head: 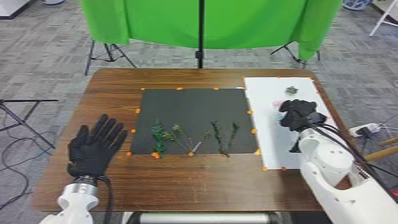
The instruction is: Arrange flowers
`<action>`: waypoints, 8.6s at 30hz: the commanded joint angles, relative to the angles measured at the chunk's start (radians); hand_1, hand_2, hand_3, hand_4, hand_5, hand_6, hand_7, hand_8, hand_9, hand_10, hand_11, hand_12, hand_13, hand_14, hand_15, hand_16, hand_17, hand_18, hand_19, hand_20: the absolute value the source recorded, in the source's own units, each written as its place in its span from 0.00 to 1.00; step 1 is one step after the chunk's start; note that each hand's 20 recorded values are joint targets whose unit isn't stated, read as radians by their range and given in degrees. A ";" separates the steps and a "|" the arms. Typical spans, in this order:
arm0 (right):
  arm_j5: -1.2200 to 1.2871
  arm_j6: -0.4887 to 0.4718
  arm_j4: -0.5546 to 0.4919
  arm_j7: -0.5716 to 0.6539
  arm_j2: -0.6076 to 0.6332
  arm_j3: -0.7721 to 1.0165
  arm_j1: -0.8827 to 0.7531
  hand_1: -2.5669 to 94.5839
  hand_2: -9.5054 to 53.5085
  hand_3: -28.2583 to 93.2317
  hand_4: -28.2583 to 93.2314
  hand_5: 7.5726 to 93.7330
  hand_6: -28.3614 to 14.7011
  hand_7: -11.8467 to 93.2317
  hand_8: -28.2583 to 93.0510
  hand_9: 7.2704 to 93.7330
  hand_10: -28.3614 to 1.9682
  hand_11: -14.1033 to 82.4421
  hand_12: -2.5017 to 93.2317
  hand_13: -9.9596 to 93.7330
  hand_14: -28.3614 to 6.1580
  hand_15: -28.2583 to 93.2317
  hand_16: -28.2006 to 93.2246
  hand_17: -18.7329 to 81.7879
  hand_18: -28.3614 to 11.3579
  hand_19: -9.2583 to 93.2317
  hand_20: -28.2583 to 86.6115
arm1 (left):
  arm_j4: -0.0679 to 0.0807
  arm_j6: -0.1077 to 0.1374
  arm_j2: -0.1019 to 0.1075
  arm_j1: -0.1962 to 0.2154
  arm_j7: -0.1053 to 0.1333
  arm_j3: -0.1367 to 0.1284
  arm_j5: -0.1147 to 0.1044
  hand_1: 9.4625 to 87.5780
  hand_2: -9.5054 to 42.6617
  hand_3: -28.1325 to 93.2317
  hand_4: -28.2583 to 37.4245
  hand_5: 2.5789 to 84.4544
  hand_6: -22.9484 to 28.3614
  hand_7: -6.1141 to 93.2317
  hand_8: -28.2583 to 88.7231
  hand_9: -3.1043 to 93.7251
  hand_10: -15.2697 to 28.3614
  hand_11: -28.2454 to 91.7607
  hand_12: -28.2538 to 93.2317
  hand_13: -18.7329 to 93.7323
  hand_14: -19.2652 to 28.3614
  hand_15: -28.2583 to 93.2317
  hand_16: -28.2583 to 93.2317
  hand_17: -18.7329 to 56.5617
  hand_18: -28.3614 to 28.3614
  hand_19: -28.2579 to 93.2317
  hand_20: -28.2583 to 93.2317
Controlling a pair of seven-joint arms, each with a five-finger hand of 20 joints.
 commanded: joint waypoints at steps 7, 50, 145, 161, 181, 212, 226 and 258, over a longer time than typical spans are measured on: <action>-0.006 0.031 0.062 0.005 -0.022 -0.036 0.008 0.68 0.00 0.73 0.00 0.72 0.68 0.45 0.16 0.81 0.60 0.37 0.45 0.66 0.53 0.77 0.52 0.48 0.16 0.94 0.63 | 0.001 0.057 -0.021 0.001 -0.018 0.016 -0.045 0.24 0.46 0.87 0.00 0.55 0.65 0.16 0.17 0.44 0.72 0.39 0.31 0.43 0.77 0.55 0.18 0.15 0.79 0.56 0.35; -0.104 0.097 0.169 -0.343 -0.407 -0.729 0.445 0.63 0.00 0.82 0.00 0.74 0.67 0.46 0.15 0.84 0.60 0.33 0.45 0.67 0.54 0.76 0.55 0.48 0.15 0.92 0.62 | 0.036 0.120 0.068 -0.110 0.035 0.050 0.025 0.24 0.47 0.87 0.00 0.56 0.67 0.16 0.17 0.44 0.72 0.40 0.31 0.43 0.76 0.56 0.17 0.15 0.79 0.56 0.34; 0.081 0.185 -0.144 0.137 -0.144 -0.199 0.159 0.60 0.00 0.83 0.00 0.73 0.64 0.33 0.18 0.80 0.52 0.31 0.33 0.72 0.58 0.65 0.52 0.50 0.12 0.94 0.57 | -0.062 0.171 -0.005 0.031 -0.016 -0.031 -0.021 0.24 0.47 0.87 0.00 0.53 0.67 0.17 0.17 0.41 0.74 0.42 0.31 0.42 0.79 0.59 0.16 0.14 0.79 0.58 0.33; 0.027 0.036 0.288 -0.183 -0.454 -0.568 0.527 0.59 0.00 0.84 0.00 0.72 0.66 0.32 0.15 0.74 0.51 0.36 0.26 0.70 0.57 0.64 0.51 0.48 0.13 0.92 0.57 | -0.023 0.155 0.037 -0.027 0.034 0.010 -0.007 0.24 0.47 0.87 0.00 0.54 0.67 0.17 0.17 0.42 0.74 0.42 0.31 0.42 0.79 0.59 0.16 0.14 0.79 0.58 0.33; -0.037 0.023 0.415 -0.107 -0.560 -0.556 0.459 0.57 0.00 0.86 0.00 0.68 0.65 0.31 0.10 0.69 0.49 0.38 0.20 0.68 0.58 0.65 0.50 0.48 0.14 0.91 0.57 | -0.011 0.138 0.068 -0.061 0.012 0.036 -0.009 0.24 0.48 0.87 0.00 0.54 0.67 0.17 0.17 0.42 0.74 0.43 0.31 0.42 0.79 0.59 0.16 0.14 0.79 0.58 0.33; 0.065 0.012 0.351 -0.065 -0.534 -0.547 0.492 0.54 0.00 0.89 0.00 0.61 0.62 0.27 0.12 0.62 0.45 0.32 0.18 0.66 0.53 0.67 0.46 0.47 0.14 0.91 0.56 | -0.017 0.152 0.051 -0.042 0.030 0.022 -0.028 0.26 0.44 0.87 0.00 0.53 0.67 0.17 0.17 0.42 0.73 0.43 0.31 0.42 0.78 0.59 0.16 0.15 0.79 0.58 0.33; 0.212 0.015 0.214 0.016 -0.456 -0.408 0.451 0.51 0.00 0.92 0.00 0.59 0.61 0.26 0.12 0.59 0.42 0.31 0.18 0.64 0.47 0.69 0.43 0.45 0.13 0.90 0.56 | -0.009 0.146 0.011 -0.035 0.004 0.009 -0.015 0.26 0.45 0.87 0.00 0.53 0.67 0.18 0.16 0.43 0.74 0.43 0.31 0.42 0.78 0.59 0.16 0.15 0.79 0.58 0.33; 0.241 -0.118 -0.092 0.317 -0.016 0.221 -0.063 0.47 0.00 0.93 0.00 0.48 0.55 0.24 0.13 0.41 0.34 0.27 0.16 0.41 0.28 0.53 0.33 0.37 0.11 0.83 0.50 | -0.039 0.140 -0.007 0.040 0.046 -0.042 -0.014 0.23 0.45 0.87 0.00 0.53 0.67 0.17 0.17 0.43 0.73 0.42 0.31 0.43 0.78 0.58 0.16 0.15 0.79 0.58 0.33</action>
